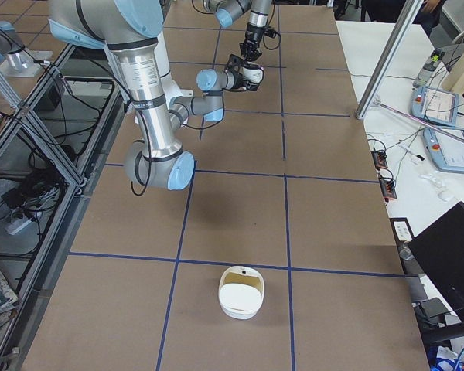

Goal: Left arm hands cup to right arm to dump lemon

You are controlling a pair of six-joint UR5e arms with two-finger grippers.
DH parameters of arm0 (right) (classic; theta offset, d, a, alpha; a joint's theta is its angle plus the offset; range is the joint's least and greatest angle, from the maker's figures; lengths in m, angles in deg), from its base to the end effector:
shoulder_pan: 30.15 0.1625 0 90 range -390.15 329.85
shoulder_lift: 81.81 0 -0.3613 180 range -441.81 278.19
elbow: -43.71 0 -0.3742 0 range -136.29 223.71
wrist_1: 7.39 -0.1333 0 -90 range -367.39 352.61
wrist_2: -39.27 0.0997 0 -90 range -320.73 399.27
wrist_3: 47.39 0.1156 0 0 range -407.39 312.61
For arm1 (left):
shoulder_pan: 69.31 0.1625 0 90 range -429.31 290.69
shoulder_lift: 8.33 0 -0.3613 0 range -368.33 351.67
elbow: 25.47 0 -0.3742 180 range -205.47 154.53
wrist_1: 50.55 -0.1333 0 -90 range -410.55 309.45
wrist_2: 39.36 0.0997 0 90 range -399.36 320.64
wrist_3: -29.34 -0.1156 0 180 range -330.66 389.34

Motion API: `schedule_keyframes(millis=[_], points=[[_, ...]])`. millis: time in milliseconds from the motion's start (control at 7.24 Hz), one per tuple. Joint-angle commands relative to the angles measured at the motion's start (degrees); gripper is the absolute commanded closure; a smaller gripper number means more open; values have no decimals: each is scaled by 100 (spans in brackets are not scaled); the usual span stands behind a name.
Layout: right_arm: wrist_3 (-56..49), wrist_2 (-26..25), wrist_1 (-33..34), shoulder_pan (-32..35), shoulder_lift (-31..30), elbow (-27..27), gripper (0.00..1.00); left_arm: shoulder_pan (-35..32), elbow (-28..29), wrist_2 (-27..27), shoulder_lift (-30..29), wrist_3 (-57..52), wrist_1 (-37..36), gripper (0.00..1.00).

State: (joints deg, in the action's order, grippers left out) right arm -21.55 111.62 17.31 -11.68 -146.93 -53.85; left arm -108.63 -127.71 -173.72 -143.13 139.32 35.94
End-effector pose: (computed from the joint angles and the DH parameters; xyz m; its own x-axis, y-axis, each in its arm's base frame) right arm -0.4812 -0.3382 0.1759 0.4725 -0.7464 0.4686 -0.3708 0.3141 0.8740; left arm 0.4185 -0.4106 0.0738 0.4260 -0.6647 -0.6138 0.1741 0.7259 -0.6653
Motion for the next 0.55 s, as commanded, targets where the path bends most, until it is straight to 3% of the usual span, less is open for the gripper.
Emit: schedule_keyframes(millis=[0, 414], points=[[0, -1, 0, -1, 8, -9, 1, 3, 19, -2, 7, 14, 104, 100], [0, -1, 0, -10, -1, 0, 1, -6, 37, -2, 7, 14, 200, 100]])
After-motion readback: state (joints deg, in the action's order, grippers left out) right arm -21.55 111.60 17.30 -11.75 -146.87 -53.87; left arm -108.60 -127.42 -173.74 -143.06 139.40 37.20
